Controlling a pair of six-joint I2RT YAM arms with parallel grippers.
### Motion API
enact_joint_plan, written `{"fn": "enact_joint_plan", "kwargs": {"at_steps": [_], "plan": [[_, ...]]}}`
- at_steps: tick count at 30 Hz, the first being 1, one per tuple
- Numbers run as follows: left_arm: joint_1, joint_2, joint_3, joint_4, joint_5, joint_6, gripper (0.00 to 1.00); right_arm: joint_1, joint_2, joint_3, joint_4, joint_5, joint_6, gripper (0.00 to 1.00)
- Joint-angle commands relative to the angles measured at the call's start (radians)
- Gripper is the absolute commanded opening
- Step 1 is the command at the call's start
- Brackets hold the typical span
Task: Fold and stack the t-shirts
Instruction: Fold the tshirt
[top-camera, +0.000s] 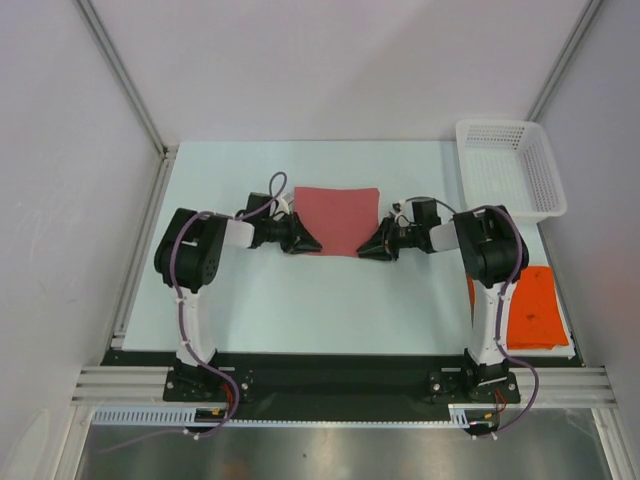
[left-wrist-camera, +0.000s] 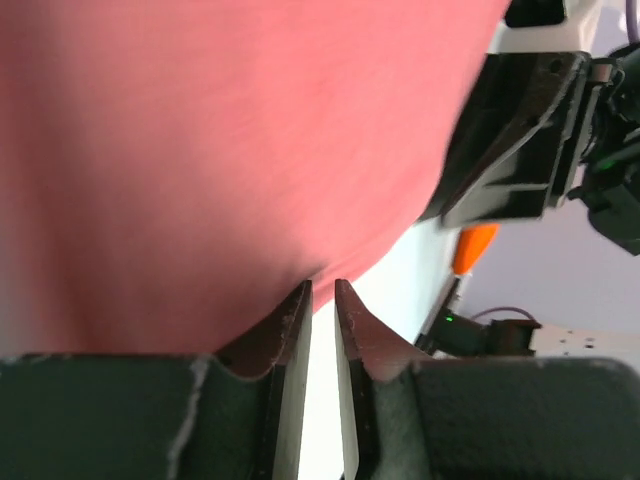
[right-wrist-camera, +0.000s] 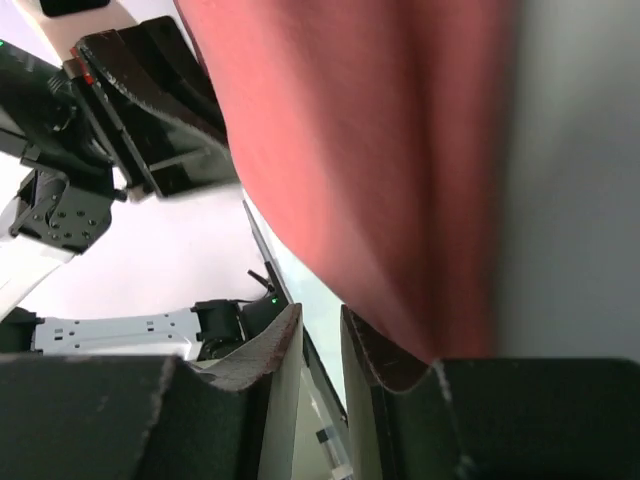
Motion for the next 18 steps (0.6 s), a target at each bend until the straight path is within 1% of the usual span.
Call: {"fn": "enact_joint_plan", "kwargs": {"at_steps": [1,2,3,4,5,7,8,9,10,11,12,13,14,15,16,17,18], "plan": [[0.108,-0.078,-0.047,-0.173,-0.141,0.223,0.22,-0.113,-0.040,-0.082,-0.047,0.060,-0.096,0.29],[0.119,-0.108,-0.067,-0.193,-0.149,0.260,0.22,-0.130,-0.067,-0.095,-0.099,0.059,-0.137,0.29],[0.125,-0.142,-0.081,-0.236,-0.161,0.316,0.22,-0.139,-0.149,-0.111,-0.134,0.062,-0.159,0.29],[0.129,-0.179,-0.098,-0.259,-0.170,0.336,0.23,-0.144,-0.195,-0.123,-0.182,0.067,-0.193,0.30],[0.129,-0.272,-0.133,-0.288,-0.173,0.349,0.24,-0.144,-0.241,-0.123,-0.314,0.076,-0.254,0.31],[0.126,-0.366,-0.178,-0.289,-0.169,0.318,0.26,-0.142,-0.377,-0.132,-0.415,0.119,-0.295,0.35],[0.120,-0.444,-0.226,-0.261,-0.169,0.247,0.27,-0.144,-0.422,-0.137,-0.485,0.132,-0.306,0.37],[0.113,-0.484,-0.254,-0.229,-0.172,0.196,0.33,-0.144,-0.461,-0.142,-0.518,0.181,-0.320,0.39],[0.091,-0.515,-0.286,-0.136,-0.189,0.130,0.38,-0.144,-0.523,-0.143,-0.545,0.220,-0.319,0.43],[0.076,-0.541,-0.358,-0.064,-0.205,-0.039,0.41,-0.145,-0.550,-0.137,-0.588,0.264,-0.310,0.44],[0.058,-0.581,-0.401,0.019,-0.259,-0.142,0.45,-0.145,-0.570,-0.134,-0.593,0.330,-0.287,0.45],[0.003,-0.589,-0.446,0.205,-0.297,-0.253,0.50,-0.144,-0.591,-0.131,-0.590,0.356,-0.270,0.46],[-0.036,-0.590,-0.521,0.295,-0.354,-0.451,0.53,-0.144,-0.617,-0.119,-0.583,0.388,-0.256,0.47],[-0.077,-0.575,-0.540,0.355,-0.459,-0.532,0.60,-0.141,-0.633,-0.109,-0.589,0.478,-0.242,0.49],[-0.161,-0.555,-0.544,0.397,-0.512,-0.598,0.61,-0.133,-0.643,-0.102,-0.595,0.523,-0.221,0.52],[-0.203,-0.532,-0.529,0.405,-0.546,-0.707,0.62,-0.131,-0.656,-0.085,-0.605,0.563,-0.211,0.52],[-0.240,-0.509,-0.519,0.418,-0.573,-0.754,0.62,-0.130,-0.660,-0.076,-0.616,0.639,-0.201,0.53]]}}
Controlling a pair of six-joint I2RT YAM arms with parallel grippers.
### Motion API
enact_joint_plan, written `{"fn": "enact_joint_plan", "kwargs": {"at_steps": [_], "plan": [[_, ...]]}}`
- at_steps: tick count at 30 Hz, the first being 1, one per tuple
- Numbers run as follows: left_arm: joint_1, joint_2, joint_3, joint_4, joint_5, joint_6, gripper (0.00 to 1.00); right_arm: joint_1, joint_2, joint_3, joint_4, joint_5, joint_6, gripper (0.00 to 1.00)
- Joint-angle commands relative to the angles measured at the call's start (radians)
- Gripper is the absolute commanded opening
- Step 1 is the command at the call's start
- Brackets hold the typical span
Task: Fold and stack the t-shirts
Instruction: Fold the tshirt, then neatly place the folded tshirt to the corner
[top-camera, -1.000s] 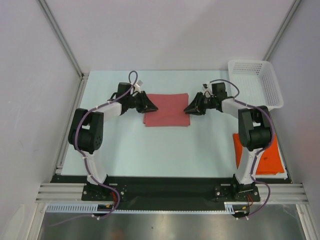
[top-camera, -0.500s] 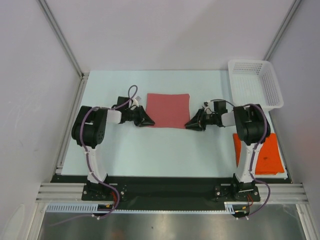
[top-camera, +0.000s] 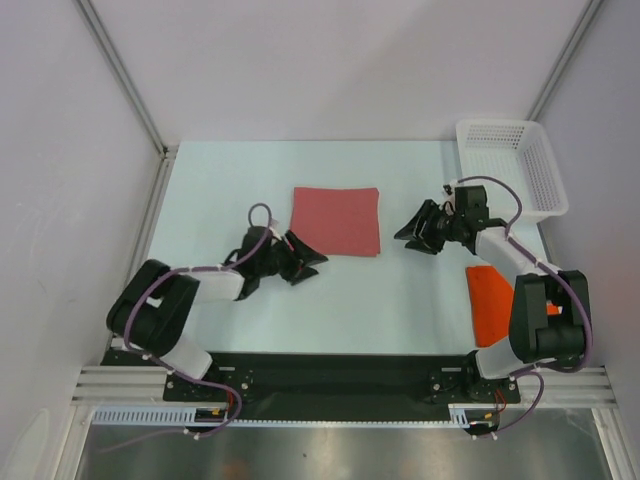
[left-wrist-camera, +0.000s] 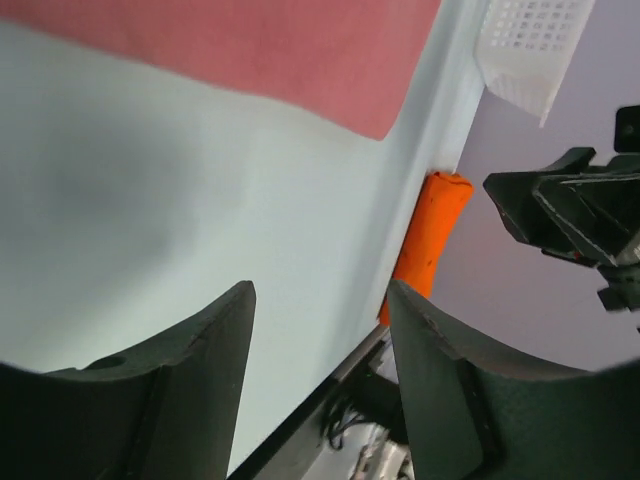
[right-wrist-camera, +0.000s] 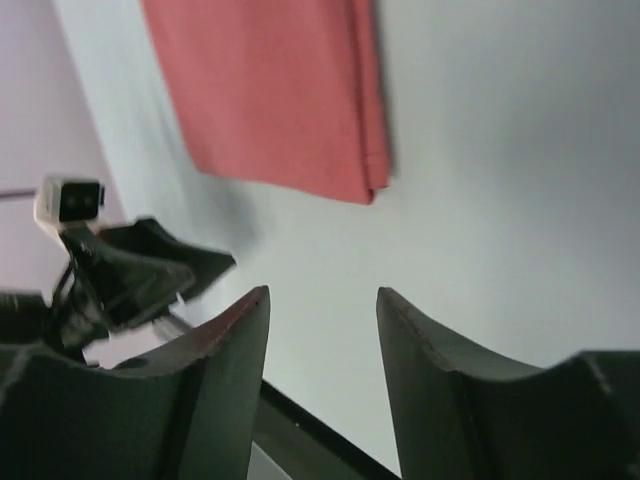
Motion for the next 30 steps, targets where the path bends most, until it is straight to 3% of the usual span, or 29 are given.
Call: {"fn": "enact_joint_plan", "kwargs": {"at_steps": [1,6,7,11,16,19,25,28,30], "plan": [[-0.169,0.096,0.011,0.225,-0.241,-0.410,0.61,0.011,-0.032,0.054,-0.089,0.279,0.045,0.54],[-0.307,0.199,0.120,0.176,-0.418,-0.590,0.60,0.031,-0.111,0.087,-0.138,0.443,-0.005,0.61],[-0.335,0.205,0.141,0.062,-0.496,-0.623,0.60,0.031,-0.125,0.089,-0.143,0.460,-0.019,0.61],[-0.401,0.269,0.248,-0.094,-0.669,-0.775,0.57,0.034,-0.168,0.095,-0.194,0.521,-0.076,0.63],[-0.439,0.410,0.379,-0.176,-0.714,-0.921,0.54,0.036,-0.211,0.074,-0.201,0.532,-0.090,0.64],[-0.449,0.478,0.495,-0.284,-0.746,-0.937,0.54,0.037,-0.227,0.066,-0.201,0.537,-0.105,0.65],[-0.459,0.552,0.572,-0.348,-0.763,-1.019,0.53,0.037,-0.221,0.081,-0.204,0.551,-0.143,0.66],[-0.463,0.564,0.595,-0.349,-0.768,-1.030,0.43,0.037,-0.184,0.094,-0.180,0.516,-0.179,0.66],[-0.461,0.553,0.577,-0.312,-0.762,-1.007,0.28,0.028,-0.118,0.118,-0.178,0.442,-0.218,0.68]]}}
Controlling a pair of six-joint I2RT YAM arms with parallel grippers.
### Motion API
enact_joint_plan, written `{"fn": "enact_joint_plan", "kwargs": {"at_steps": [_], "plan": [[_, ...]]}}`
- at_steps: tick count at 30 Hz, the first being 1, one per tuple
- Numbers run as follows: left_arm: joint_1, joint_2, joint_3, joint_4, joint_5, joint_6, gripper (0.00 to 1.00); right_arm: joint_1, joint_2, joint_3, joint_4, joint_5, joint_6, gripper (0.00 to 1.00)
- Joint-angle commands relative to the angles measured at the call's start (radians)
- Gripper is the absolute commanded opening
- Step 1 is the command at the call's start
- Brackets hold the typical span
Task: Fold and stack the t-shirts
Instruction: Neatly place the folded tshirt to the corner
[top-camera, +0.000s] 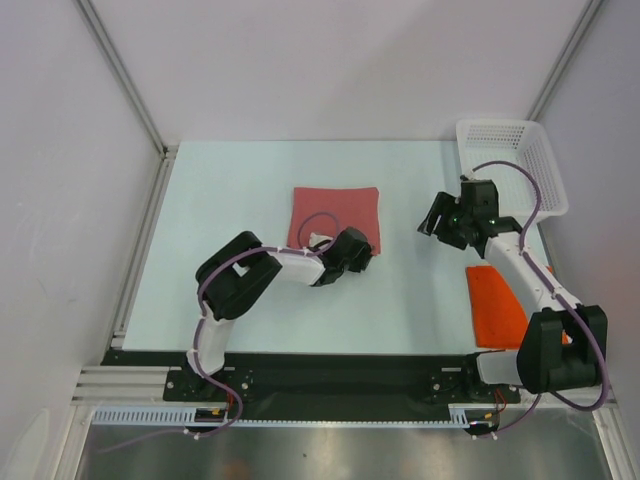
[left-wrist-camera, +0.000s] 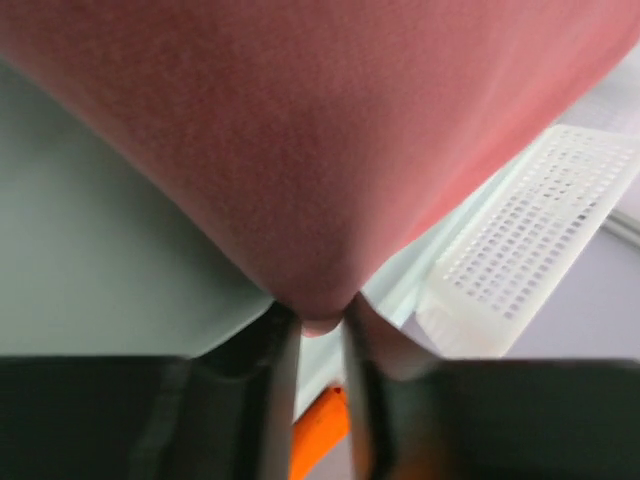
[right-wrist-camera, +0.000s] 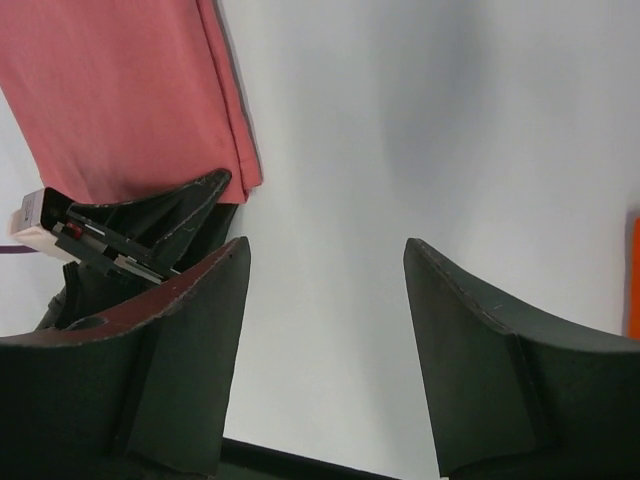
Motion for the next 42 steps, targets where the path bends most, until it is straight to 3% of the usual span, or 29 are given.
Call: {"fn": "enact_joint_plan", "kwargs": {"at_steps": [1,4,5,9,15,27,35,42], "plan": [[-0.003,0.017,-0.015,-0.066,-0.021,-0.132,0.23,-0.009,0.090,0.091,0.016,-0.103,-0.089,0.70],[0.012,-0.031,-0.061,-0.010,0.010,-0.082,0.05,-0.029,0.237,0.165,0.020,-0.261,-0.120,0.78],[0.019,-0.064,-0.082,-0.008,0.034,-0.034,0.00,-0.044,0.277,0.182,0.029,-0.380,-0.123,0.78],[0.051,-0.164,-0.156,0.014,0.103,0.063,0.00,-0.040,0.477,0.297,0.063,-0.577,-0.118,0.82],[0.085,-0.291,-0.303,0.092,0.215,0.038,0.00,-0.009,0.690,0.383,0.244,-0.786,0.059,0.84],[0.126,-0.416,-0.348,0.115,0.271,0.069,0.01,0.137,0.710,0.185,0.562,-0.693,0.320,0.85],[0.131,-0.468,-0.392,0.115,0.278,0.077,0.00,0.150,0.717,0.056,0.783,-0.564,0.477,0.79],[0.123,-0.505,-0.447,0.127,0.278,0.081,0.01,0.149,0.776,0.082,0.896,-0.430,0.515,0.70]]}}
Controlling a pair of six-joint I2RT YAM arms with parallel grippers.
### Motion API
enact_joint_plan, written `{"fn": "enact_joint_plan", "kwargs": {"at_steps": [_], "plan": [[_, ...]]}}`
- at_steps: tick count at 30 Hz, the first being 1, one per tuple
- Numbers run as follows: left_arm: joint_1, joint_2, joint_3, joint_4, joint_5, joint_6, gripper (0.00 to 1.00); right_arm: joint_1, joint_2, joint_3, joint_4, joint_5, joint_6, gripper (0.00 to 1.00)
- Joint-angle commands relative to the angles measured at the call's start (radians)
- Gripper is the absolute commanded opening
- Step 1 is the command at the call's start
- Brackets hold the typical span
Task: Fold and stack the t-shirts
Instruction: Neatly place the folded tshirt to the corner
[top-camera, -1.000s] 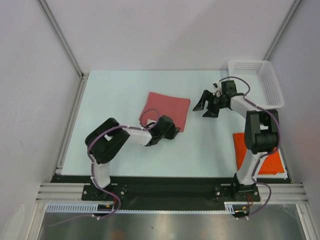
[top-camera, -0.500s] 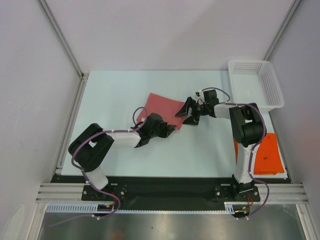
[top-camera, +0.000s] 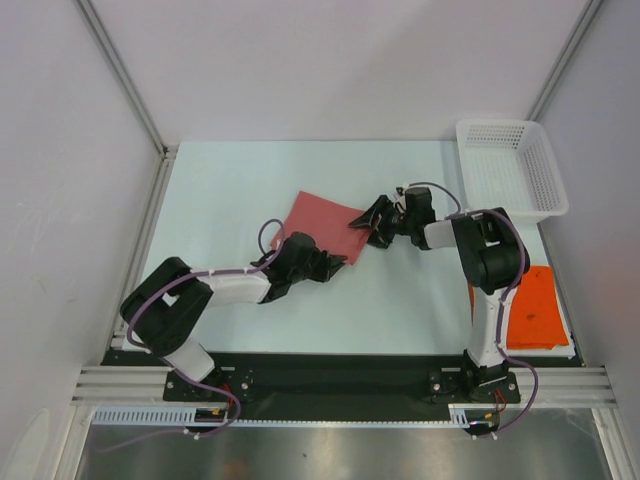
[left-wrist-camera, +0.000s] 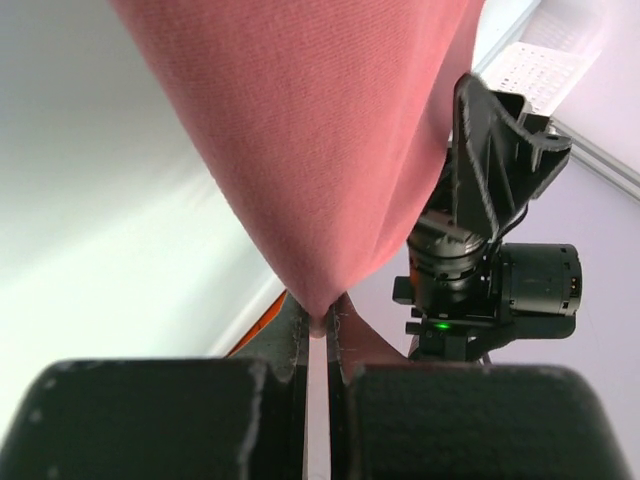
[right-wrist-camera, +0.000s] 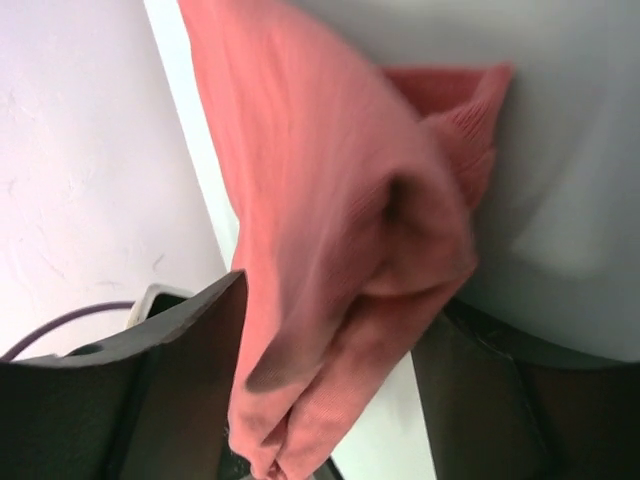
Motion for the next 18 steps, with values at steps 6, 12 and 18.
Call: {"fn": "enact_joint_plan", "kwargs": {"at_steps": [6,12,18], "plan": [[-0.010,-0.080,-0.044,0.025,0.012,0.027,0.00,0.020,0.065,-0.006,0.188,0.239,0.044,0.43],[-0.005,-0.088,-0.043,-0.005,0.116,0.089,0.09,0.045,-0.027,-0.020,0.015,0.370,-0.105,0.00],[0.047,-0.034,0.025,-0.166,0.431,0.634,0.35,0.104,-0.323,-0.119,-0.330,0.622,-0.255,0.00]]}}
